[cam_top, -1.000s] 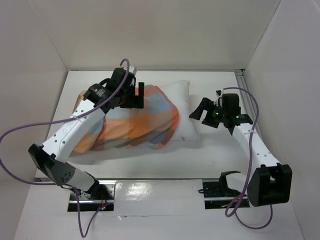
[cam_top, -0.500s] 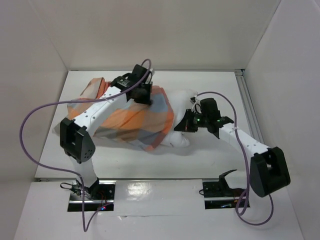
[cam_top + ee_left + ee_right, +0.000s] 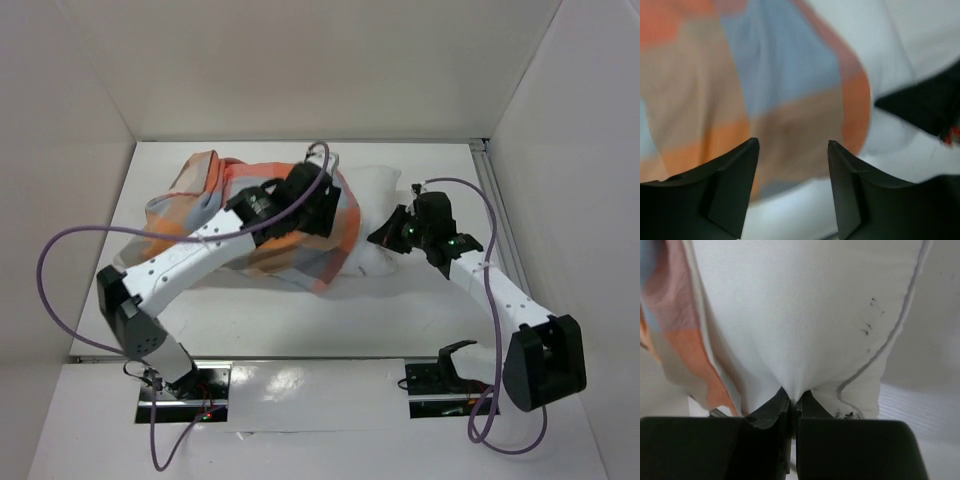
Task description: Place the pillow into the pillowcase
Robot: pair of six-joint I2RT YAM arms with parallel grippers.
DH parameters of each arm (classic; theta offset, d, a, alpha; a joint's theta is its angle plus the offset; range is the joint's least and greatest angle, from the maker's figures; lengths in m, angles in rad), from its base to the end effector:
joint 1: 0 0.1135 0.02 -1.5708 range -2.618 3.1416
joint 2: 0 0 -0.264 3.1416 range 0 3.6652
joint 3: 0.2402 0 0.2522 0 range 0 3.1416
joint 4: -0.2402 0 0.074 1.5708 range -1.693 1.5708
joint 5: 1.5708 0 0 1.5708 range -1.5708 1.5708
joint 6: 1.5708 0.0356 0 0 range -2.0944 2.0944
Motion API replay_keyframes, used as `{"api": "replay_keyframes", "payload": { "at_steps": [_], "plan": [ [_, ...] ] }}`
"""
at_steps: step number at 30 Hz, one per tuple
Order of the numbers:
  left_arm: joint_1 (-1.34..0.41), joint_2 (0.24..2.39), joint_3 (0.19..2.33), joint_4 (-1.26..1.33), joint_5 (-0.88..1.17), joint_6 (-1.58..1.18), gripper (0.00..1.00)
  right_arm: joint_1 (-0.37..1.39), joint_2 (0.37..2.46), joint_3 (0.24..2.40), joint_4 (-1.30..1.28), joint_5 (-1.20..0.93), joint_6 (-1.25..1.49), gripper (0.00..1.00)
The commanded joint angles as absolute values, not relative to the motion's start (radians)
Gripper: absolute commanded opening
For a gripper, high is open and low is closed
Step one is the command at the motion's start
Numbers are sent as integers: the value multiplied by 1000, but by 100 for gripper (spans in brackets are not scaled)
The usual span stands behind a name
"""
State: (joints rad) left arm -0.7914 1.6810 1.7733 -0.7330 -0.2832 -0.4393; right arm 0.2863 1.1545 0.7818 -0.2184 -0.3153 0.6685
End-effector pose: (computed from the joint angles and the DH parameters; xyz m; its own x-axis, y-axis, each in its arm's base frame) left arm 0.2700 -0.2592 0.3936 -0.6038 0.0301 -0.7966 0.2970 0.9358 -0.1898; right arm 0.2394 0.0820 0.2615 -0.7390 0.3967 -0.5445 -0.0732 0.7562 0.6503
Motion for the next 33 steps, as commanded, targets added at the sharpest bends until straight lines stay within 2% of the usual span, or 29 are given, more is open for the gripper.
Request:
{"api": "replay_keyframes", "payload": {
  "at_steps": [1, 3, 5, 7, 12, 17, 22, 25, 28, 29, 33],
  "plan": [
    [-917, 1519, 1596, -801, -481, -637, 65, 276, 1177, 850, -160, -307, 699, 0],
    [-1024, 1470, 1428, -783, -523, -725, 65, 276, 1190, 850, -150, -307, 699, 0],
    [-1086, 1479, 1346, -756, -514, -819, 67, 276, 1190, 859, -141, -316, 709, 0],
    [-1101, 1524, 1276, -736, -538, -876, 73, 267, 1190, 868, -153, -316, 700, 0],
    [-1114, 1549, 1119, -546, -563, -939, 80, 258, 1181, 879, -163, -316, 690, 0],
    [-1104, 1595, 1057, -416, -571, -991, 84, 258, 1181, 890, -173, -316, 690, 0],
    [-1074, 1661, 1048, -333, -617, -977, 84, 258, 1172, 899, -173, -325, 690, 0],
    [-1037, 1701, 1061, -307, -626, -977, 80, 258, 1172, 899, -173, -325, 690, 0],
    [-1026, 1749, 1110, -399, -702, -1043, 60, 249, 1172, 908, -184, -325, 681, 0],
    [-1026, 1758, 1121, -440, -731, -1061, 45, 249, 1172, 917, -184, -325, 681, 0],
    [-1015, 1758, 1176, -515, -767, -1083, 5, 229, 1163, 917, -195, -336, 672, 0]
  ]
}}
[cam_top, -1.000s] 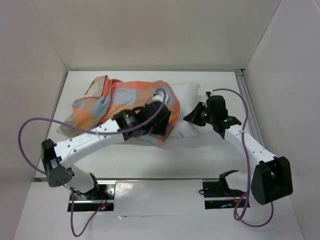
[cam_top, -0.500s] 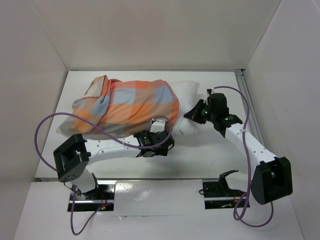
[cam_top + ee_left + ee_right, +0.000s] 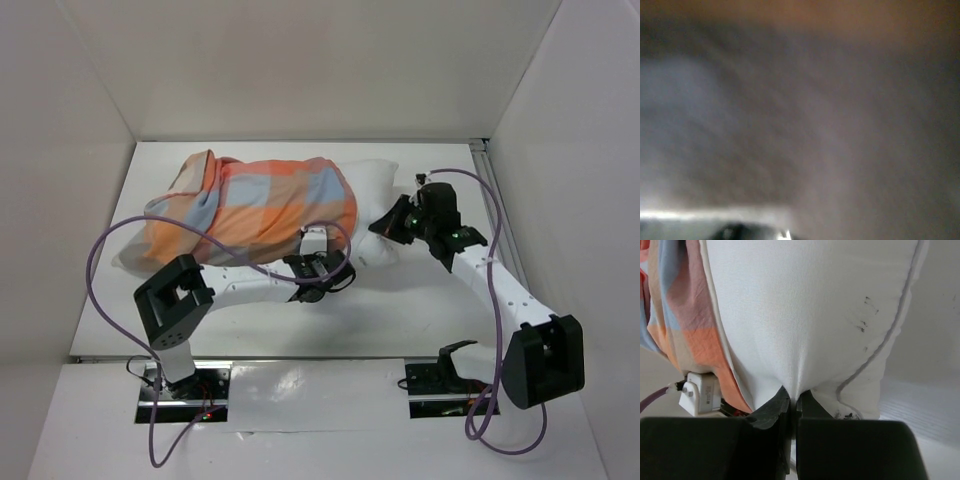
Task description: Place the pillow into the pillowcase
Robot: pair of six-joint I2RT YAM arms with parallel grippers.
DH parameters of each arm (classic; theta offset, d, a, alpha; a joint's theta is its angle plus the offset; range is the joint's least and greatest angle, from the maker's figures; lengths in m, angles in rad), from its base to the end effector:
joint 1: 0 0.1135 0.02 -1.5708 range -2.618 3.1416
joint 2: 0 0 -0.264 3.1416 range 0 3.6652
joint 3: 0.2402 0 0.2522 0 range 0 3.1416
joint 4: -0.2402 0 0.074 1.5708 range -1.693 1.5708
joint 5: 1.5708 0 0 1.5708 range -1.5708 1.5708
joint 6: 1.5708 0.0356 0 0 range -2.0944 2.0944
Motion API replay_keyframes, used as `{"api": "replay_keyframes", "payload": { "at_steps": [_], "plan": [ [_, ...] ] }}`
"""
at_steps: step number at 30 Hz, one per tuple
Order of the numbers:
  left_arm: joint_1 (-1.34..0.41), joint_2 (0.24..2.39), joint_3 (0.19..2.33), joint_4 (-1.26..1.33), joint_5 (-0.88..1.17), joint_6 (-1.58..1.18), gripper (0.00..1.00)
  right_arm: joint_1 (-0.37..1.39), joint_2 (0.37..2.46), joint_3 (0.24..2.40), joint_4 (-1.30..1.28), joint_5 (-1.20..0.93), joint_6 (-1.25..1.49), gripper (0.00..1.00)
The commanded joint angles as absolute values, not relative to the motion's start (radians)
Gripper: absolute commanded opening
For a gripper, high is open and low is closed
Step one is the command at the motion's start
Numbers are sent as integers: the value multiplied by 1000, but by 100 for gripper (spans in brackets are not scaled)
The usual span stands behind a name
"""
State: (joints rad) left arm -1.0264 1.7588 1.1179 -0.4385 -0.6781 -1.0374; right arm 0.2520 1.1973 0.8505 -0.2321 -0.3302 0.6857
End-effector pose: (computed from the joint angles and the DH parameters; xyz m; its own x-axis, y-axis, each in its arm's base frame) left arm 0.2001 -0.2875 0.1848 -0.6738 -0.1818 -0.7162 -0.1324 0.9833 -0.1251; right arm 0.2533 0.0771 0.2736 -0.7258 0.4317 -0.5355 -0.0505 0.7430 0.6673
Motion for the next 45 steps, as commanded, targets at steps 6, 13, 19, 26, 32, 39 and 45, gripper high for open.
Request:
{"api": "replay_keyframes", "payload": {
  "at_steps": [6, 13, 19, 26, 32, 39, 45],
  "plan": [
    [-1113, 1726, 1305, -459, -706, -863, 0, 219, 1195, 917, -173, -379, 672, 0],
    [-1218, 1638, 1471, -172, -247, -554, 0, 210, 1276, 859, -63, -475, 731, 0],
    [-1138, 1664, 1508, -192, -103, -584, 0, 210, 1266, 761, 17, -522, 807, 0],
    [-1048, 1646, 1622, -352, -129, -582, 0, 201, 1126, 764, -75, -499, 805, 0],
    [-947, 1749, 2087, -624, -77, -494, 0, 201, 1020, 889, -372, -371, 720, 0],
    [-879, 1789, 2415, -790, 162, -592, 0, 201, 1009, 980, -809, -357, 606, 0],
    [-752, 1844, 2218, -677, 238, -661, 0, 201, 982, 1012, -895, -310, 594, 5]
  ]
}}
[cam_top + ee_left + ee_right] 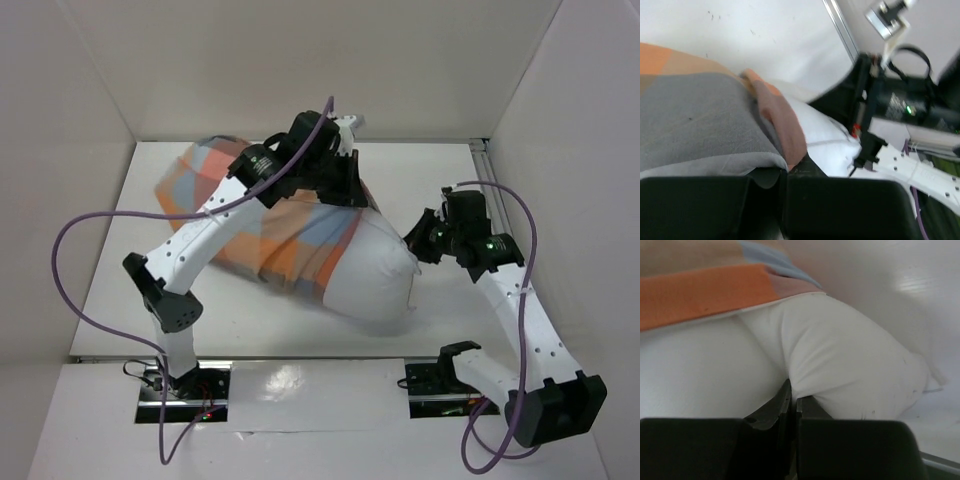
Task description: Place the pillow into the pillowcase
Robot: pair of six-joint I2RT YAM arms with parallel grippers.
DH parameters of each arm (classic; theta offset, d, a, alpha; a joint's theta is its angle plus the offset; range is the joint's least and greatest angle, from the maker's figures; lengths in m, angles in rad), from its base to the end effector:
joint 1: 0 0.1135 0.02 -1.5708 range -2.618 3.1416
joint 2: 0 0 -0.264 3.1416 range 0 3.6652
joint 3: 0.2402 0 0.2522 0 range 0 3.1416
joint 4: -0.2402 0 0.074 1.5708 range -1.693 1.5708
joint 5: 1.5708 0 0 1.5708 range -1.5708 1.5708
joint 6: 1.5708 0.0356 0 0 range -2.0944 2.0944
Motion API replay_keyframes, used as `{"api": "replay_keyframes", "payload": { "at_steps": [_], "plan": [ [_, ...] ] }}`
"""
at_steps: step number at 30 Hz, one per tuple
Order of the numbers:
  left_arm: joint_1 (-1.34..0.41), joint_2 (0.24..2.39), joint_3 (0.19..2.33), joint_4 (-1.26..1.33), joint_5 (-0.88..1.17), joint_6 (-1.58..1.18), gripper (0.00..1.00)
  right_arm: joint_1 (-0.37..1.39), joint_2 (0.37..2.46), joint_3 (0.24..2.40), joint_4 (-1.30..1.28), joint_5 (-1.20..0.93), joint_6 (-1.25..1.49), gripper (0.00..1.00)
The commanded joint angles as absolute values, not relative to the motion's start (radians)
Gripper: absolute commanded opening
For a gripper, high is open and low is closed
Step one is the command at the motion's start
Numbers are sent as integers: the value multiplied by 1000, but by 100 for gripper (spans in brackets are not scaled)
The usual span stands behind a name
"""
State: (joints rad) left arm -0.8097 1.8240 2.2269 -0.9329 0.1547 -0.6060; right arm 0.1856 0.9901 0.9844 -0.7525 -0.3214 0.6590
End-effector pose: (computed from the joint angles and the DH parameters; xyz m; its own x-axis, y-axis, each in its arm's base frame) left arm 0.2596 -0.2805 0.4651 -0.7463 -0.0325 -0.6648 0.4648 0.6895 -0.5555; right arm 0.1932 0.0477 0.3187 -0.7795 0.4448 -0.4410 0.0972 0.7815 0.6163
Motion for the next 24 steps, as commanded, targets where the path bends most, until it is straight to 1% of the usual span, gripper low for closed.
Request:
{"api": "replay_keyframes", "payload": {
  "at_steps": [1, 2, 3, 4, 5, 6, 7, 8, 9, 10, 11, 12, 13, 14, 16, 18, 19, 20, 22, 24],
  "plan": [
    [-736, 1877, 2218, -660, 238, -652, 0, 201, 992, 1012, -849, -290, 606, 2],
    [-710, 1917, 2239, -647, 238, -643, 0, 201, 1009, 1012, -795, -281, 606, 2],
    [-701, 2009, 2313, -647, 238, -631, 0, 201, 1061, 1012, -679, -272, 621, 0],
    [-690, 2054, 2356, -647, 238, -614, 0, 192, 1098, 1012, -637, -253, 633, 0],
    [-681, 2095, 2400, -667, 238, -591, 7, 192, 1138, 1023, -597, -217, 646, 0],
    [-655, 2127, 2442, -686, 261, -591, 24, 180, 1216, 1040, -569, -195, 656, 3],
    [-644, 2146, 2471, -702, 306, -581, 53, 166, 1248, 1081, -542, -174, 667, 15],
    [-635, 2131, 2471, -703, 307, -565, 64, 126, 1270, 1098, -522, -173, 667, 30],
    [-635, 2102, 2436, -703, 307, -552, 70, 100, 1296, 1114, -509, -173, 667, 50],
    [-635, 2064, 2360, -689, 278, -539, 79, 72, 1296, 1130, -497, -173, 667, 80],
    [-635, 1978, 2320, -660, 231, -523, 87, 8, 1296, 1158, -497, -173, 667, 87],
    [-635, 1938, 2289, -660, 201, -499, 92, -27, 1305, 1173, -497, -173, 667, 93],
    [-635, 1902, 2246, -649, 172, -488, 92, -61, 1305, 1189, -512, -173, 667, 97],
    [-644, 1873, 2234, -649, 122, -476, 91, -122, 1305, 1213, -521, -173, 654, 99],
    [-655, 1812, 2209, -672, 68, -451, 67, -169, 1292, 1223, -522, -193, 629, 99],
    [-666, 1801, 2191, -708, 8, -428, 46, -208, 1272, 1232, -538, -208, 592, 99],
    [-679, 1801, 2191, -772, -15, -414, 35, -209, 1244, 1232, -538, -228, 577, 99],
    [-680, 1801, 2181, -800, -56, -414, 33, -209, 1232, 1212, -538, -248, 559, 99],
    [-707, 1810, 2160, -847, -112, -405, 34, -209, 1207, 1180, -548, -346, 514, 99],
    [-733, 1810, 2096, -870, -167, -405, 51, -209, 1166, 1107, -548, -411, 493, 99]
  ]
}}
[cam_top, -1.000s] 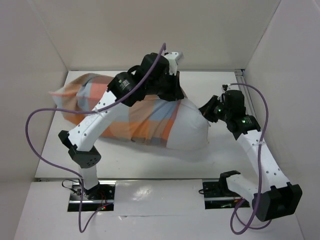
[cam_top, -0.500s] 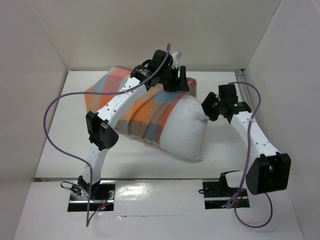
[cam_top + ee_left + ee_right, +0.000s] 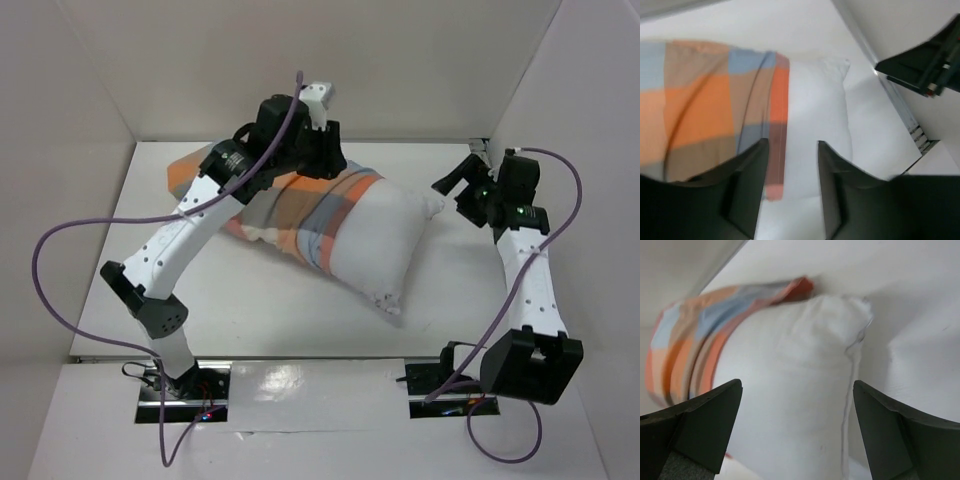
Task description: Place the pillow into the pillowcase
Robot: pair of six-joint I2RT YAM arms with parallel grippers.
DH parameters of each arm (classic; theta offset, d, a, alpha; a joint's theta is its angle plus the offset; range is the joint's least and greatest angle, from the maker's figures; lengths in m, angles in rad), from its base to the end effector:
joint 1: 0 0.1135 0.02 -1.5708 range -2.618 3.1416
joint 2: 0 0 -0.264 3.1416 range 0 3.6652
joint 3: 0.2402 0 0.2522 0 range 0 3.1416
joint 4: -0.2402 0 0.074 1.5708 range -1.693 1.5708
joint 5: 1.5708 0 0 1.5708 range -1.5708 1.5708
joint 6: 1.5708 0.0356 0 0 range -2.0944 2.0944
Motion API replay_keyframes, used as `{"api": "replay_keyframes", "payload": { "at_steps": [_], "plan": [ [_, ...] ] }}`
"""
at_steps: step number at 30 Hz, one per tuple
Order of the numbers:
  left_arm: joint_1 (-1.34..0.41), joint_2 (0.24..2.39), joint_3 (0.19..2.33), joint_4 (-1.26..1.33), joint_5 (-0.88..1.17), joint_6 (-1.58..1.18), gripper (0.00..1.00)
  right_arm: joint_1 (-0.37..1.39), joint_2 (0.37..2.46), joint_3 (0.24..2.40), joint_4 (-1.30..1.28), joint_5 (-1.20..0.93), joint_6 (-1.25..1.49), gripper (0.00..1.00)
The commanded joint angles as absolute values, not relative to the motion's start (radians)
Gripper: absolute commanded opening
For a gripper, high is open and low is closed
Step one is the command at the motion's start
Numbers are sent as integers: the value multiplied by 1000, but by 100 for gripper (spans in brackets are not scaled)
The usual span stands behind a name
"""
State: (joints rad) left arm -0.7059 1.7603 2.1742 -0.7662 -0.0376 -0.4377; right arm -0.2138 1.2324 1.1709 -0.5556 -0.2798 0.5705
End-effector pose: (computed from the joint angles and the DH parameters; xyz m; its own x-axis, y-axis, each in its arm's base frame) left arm 0.2845 -0.2408 0.4884 -0.5012 -0.1293 -0.8556 0.4515 0.8044 -0.3861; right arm 0.2648 -0.0474 0.3447 -0.4847 0.6364 -0.6001 0.2918 0.7644 0.5749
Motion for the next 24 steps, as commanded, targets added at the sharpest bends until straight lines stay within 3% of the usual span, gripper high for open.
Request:
{"api": "replay_keyframes", "payload": {
  "at_steps": [1, 3, 4, 13, 24],
  "plan": [
    [-744, 1810, 2071, -870, -187, -419, 59, -200, 1154, 1083, -560, -457, 474, 99],
    [-775, 1801, 2010, -861, -263, -419, 76, -190, 1111, 1017, -581, -472, 465, 99],
    [-785, 1801, 2000, -861, -284, -428, 78, -180, 1095, 997, -590, -472, 456, 99],
    [-877, 1841, 1956, -891, -484, -393, 70, -161, 1046, 846, -637, -600, 414, 99],
    [-900, 1936, 1959, -934, -506, -393, 61, -112, 1083, 710, -485, -695, 459, 99]
  ]
}}
